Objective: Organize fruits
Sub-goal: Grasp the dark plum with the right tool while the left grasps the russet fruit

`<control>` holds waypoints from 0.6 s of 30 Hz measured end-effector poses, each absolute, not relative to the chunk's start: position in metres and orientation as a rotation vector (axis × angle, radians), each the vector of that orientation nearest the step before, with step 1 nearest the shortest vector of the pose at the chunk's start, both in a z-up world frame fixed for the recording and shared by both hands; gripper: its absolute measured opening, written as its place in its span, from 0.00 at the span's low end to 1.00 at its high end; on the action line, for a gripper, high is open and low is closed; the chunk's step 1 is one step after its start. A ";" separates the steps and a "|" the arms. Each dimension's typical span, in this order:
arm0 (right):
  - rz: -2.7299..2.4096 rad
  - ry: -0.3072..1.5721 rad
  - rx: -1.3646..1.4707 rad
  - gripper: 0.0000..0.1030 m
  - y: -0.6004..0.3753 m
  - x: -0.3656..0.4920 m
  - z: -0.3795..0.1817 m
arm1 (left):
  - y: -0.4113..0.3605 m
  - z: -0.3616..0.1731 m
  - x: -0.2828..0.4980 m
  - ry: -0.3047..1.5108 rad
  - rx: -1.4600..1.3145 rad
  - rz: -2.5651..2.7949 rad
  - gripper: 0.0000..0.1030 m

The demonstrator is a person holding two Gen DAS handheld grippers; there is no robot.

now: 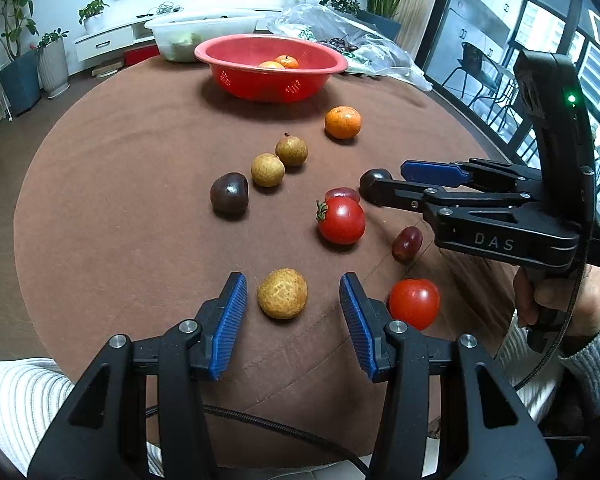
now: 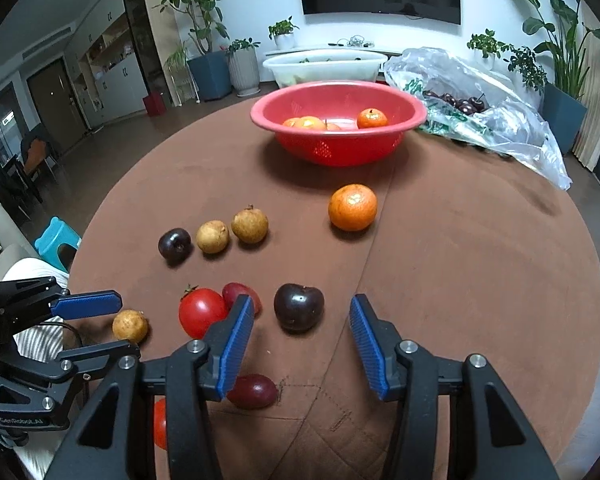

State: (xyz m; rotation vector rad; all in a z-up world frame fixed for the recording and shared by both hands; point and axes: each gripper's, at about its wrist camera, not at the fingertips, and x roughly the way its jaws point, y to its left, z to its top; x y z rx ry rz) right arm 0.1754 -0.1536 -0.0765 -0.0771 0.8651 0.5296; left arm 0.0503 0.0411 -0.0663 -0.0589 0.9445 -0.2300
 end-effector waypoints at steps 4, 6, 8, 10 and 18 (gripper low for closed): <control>0.533 0.882 -0.089 0.46 -0.149 0.176 -0.081 | 0.039 -0.069 0.051 0.946 -0.053 -0.236 0.45; 0.528 0.890 -0.095 0.43 -0.148 0.177 -0.083 | 0.038 -0.071 0.052 0.945 -0.049 -0.236 0.45; 0.528 0.897 -0.099 0.38 -0.147 0.178 -0.085 | 0.037 -0.072 0.053 0.947 -0.045 -0.242 0.45; 0.528 0.903 -0.105 0.33 -0.146 0.178 -0.087 | 0.035 -0.074 0.053 0.945 -0.036 -0.246 0.44; 0.524 0.899 -0.114 0.30 -0.145 0.179 -0.087 | 0.040 -0.076 0.056 0.935 -0.059 -0.249 0.31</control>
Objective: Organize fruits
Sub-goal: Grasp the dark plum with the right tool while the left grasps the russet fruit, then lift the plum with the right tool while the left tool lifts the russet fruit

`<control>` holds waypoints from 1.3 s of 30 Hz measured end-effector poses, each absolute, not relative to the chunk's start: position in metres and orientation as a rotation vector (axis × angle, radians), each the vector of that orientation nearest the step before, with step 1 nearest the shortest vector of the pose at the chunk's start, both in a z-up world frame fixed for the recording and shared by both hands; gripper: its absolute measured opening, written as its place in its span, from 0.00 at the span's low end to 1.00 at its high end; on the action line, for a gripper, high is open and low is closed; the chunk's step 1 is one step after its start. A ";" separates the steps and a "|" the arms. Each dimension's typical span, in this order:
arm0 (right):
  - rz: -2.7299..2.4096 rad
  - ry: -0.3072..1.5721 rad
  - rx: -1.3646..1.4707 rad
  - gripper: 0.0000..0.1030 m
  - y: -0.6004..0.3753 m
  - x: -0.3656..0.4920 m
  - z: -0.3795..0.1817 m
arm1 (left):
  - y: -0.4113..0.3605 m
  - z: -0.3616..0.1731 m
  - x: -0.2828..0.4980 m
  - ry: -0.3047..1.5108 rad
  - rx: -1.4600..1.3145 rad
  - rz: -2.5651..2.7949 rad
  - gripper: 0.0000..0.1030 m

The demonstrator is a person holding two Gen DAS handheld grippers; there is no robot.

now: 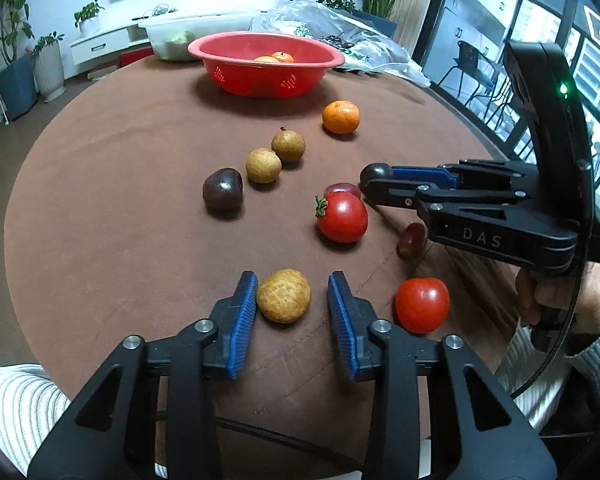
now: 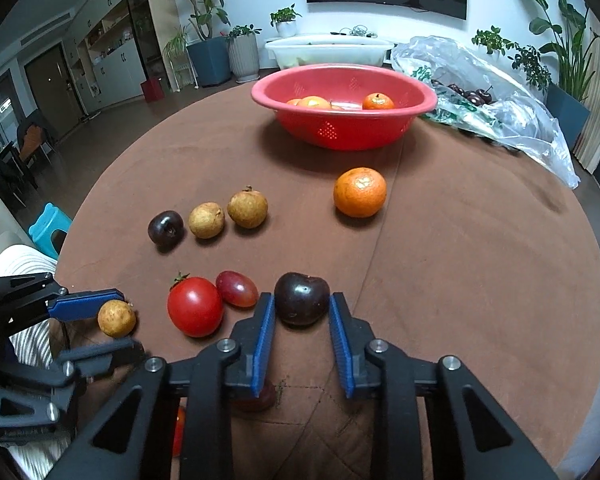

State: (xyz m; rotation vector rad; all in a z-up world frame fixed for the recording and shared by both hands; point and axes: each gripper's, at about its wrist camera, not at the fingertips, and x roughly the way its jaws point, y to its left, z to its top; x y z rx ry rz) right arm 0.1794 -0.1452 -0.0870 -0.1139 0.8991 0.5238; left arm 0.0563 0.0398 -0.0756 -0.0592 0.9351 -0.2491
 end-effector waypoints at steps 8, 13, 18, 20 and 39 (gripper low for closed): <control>0.527 0.904 -0.094 0.29 -0.147 0.181 -0.087 | 0.042 -0.076 0.056 0.931 -0.056 -0.255 0.25; 0.530 0.907 -0.081 0.29 -0.149 0.182 -0.087 | 0.043 -0.076 0.056 0.930 -0.069 -0.262 0.25; 0.533 0.908 -0.055 0.28 -0.153 0.183 -0.086 | 0.047 -0.073 0.057 0.925 -0.091 -0.261 0.25; 0.535 0.907 -0.041 0.28 -0.155 0.184 -0.085 | 0.048 -0.071 0.056 0.922 -0.096 -0.264 0.25; 0.556 0.877 0.068 0.28 -0.166 0.186 -0.073 | 0.059 -0.055 0.071 0.891 -0.159 -0.272 0.25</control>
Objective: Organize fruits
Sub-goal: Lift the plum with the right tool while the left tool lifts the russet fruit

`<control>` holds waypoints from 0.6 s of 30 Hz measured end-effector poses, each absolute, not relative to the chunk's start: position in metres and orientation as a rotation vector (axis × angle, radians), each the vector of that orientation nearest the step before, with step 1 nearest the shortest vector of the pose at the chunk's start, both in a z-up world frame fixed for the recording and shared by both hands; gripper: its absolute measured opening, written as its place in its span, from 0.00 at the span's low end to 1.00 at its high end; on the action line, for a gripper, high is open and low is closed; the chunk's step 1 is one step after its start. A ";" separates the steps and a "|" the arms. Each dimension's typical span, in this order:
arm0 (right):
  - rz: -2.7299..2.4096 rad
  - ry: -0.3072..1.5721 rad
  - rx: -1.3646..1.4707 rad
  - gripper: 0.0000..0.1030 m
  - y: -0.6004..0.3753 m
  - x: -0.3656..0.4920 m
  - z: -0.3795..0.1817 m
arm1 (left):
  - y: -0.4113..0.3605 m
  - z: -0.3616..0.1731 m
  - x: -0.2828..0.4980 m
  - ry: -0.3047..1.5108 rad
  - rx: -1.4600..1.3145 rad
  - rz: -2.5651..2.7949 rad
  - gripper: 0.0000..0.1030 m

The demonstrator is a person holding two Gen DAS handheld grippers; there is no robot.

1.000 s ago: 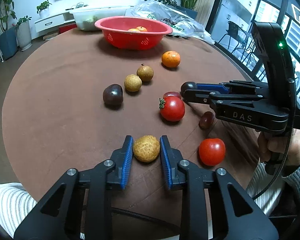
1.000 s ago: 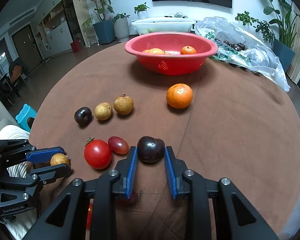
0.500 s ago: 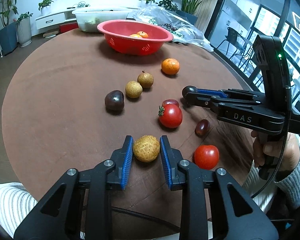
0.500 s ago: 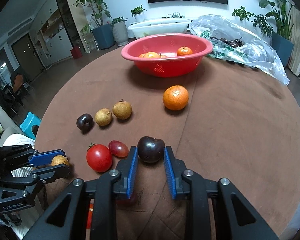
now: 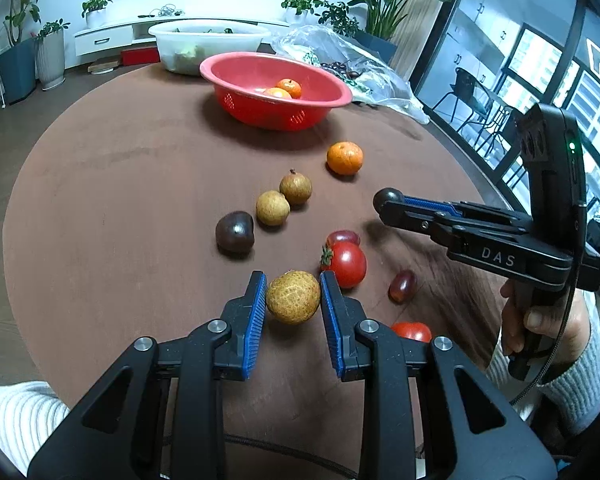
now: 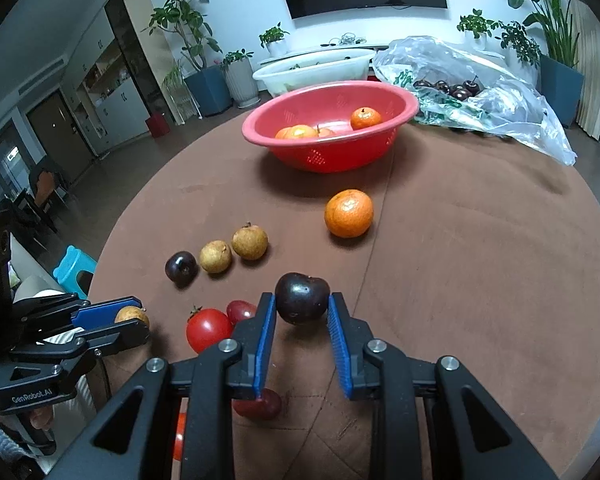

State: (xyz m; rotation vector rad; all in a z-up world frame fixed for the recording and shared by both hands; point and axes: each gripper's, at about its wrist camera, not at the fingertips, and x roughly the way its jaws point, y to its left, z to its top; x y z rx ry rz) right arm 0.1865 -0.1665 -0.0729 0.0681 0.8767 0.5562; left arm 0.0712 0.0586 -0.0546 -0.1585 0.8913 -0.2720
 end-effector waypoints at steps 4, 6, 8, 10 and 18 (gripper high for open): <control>0.559 0.869 0.104 0.28 -0.172 0.189 -0.070 | 0.061 -0.051 0.079 0.886 -0.167 -0.274 0.25; 0.554 0.861 0.119 0.28 -0.175 0.190 -0.068 | 0.062 -0.050 0.083 0.883 -0.169 -0.274 0.25; 0.553 0.856 0.134 0.28 -0.178 0.190 -0.066 | 0.063 -0.048 0.087 0.880 -0.172 -0.274 0.25; 0.554 0.853 0.150 0.28 -0.180 0.192 -0.064 | 0.064 -0.046 0.092 0.878 -0.180 -0.277 0.25; 0.557 0.839 0.193 0.28 -0.186 0.200 -0.056 | 0.064 -0.038 0.110 0.863 -0.183 -0.283 0.25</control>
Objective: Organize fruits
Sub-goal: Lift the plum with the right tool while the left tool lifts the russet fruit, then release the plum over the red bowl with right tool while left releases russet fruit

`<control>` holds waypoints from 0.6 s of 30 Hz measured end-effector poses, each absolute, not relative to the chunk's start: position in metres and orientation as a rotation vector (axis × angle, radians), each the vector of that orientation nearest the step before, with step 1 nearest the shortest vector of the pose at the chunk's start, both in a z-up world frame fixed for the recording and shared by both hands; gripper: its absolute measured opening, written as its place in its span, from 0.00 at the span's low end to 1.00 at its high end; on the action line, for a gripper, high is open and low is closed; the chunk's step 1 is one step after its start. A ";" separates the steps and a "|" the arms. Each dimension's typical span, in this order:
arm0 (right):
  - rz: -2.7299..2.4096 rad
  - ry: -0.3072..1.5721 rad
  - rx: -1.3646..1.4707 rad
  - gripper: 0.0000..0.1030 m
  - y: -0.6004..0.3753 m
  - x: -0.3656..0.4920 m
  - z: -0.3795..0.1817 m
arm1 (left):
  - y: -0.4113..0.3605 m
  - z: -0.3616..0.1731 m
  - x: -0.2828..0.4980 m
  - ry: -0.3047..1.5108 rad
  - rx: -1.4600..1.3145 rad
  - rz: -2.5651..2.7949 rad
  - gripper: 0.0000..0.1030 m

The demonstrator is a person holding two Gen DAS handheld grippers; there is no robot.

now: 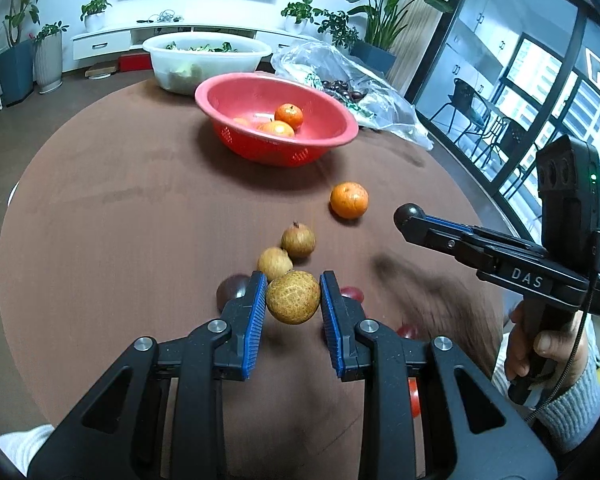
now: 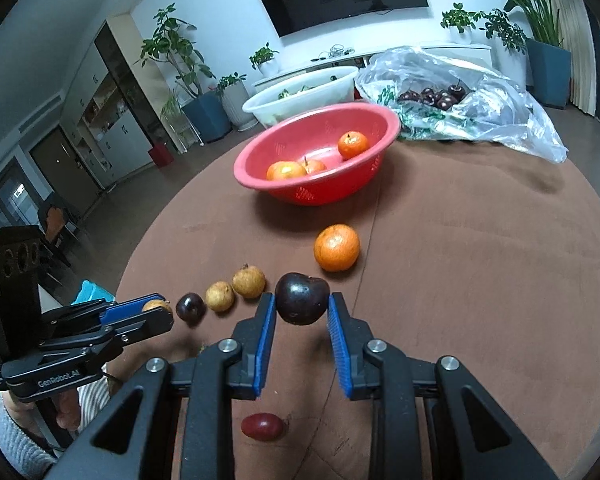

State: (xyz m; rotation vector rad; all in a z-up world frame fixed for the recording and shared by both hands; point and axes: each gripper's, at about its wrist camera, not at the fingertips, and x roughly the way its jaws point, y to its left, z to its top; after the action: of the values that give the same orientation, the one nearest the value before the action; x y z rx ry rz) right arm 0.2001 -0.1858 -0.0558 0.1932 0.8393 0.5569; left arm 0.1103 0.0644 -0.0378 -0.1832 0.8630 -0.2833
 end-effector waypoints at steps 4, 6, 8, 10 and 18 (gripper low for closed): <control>0.562 0.829 0.218 0.28 -0.189 0.205 -0.050 | 0.065 -0.034 0.122 0.858 -0.187 -0.287 0.25; 0.560 0.825 0.224 0.28 -0.191 0.208 -0.048 | 0.065 -0.031 0.129 0.855 -0.189 -0.289 0.25; 0.560 0.824 0.232 0.28 -0.192 0.211 -0.045 | 0.065 -0.028 0.137 0.850 -0.191 -0.294 0.25; 0.558 0.819 0.239 0.28 -0.193 0.216 -0.043 | 0.066 -0.024 0.146 0.845 -0.191 -0.294 0.25; 0.554 0.789 0.255 0.28 -0.189 0.242 -0.031 | 0.070 -0.014 0.184 0.838 -0.204 -0.306 0.25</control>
State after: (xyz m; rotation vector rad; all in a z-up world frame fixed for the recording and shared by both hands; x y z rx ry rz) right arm 0.2423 -0.1889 -0.0309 0.2555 0.7886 0.5538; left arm 0.1836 0.0698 -0.0140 -0.2045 0.8380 -0.3055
